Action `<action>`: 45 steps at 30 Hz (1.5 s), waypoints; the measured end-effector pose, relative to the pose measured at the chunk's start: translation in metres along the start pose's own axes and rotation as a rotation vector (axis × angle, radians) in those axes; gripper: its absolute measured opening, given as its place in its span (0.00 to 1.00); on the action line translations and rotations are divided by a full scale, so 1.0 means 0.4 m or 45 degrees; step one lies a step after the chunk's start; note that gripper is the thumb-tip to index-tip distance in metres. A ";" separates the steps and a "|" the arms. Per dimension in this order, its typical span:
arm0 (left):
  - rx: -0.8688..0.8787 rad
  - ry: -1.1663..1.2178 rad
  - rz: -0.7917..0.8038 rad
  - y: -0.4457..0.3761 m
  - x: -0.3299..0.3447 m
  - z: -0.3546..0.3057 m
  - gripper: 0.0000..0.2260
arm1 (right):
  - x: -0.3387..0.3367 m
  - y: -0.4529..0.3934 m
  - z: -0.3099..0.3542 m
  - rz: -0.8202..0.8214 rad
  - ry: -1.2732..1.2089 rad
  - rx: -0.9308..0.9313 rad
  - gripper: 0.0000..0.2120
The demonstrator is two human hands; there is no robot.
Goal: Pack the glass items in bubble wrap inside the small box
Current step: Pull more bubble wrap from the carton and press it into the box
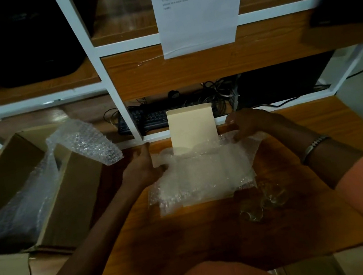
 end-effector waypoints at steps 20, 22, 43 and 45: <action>0.713 -1.049 0.214 -0.008 0.304 -0.147 0.46 | 0.283 0.091 0.213 0.192 0.348 -0.496 0.45; 0.686 -1.107 0.197 -0.009 0.313 -0.148 0.46 | 0.293 0.091 0.223 0.195 0.439 -0.511 0.45; 0.682 -1.075 0.131 -0.050 0.272 -0.201 0.52 | 0.308 0.076 0.222 0.235 0.563 -0.495 0.37; 0.679 -1.043 0.178 -0.048 0.267 -0.199 0.50 | 0.307 0.076 0.221 0.275 0.553 -0.497 0.36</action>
Point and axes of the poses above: each hand's wrist, its own y-axis away from the middle knuckle, its own x-axis out of the palm, z = x × y, the point moved 9 cm from there along -y, towards the middle knuckle, and after that the axes turned 5 degrees about -y, right-handed, at the moved point
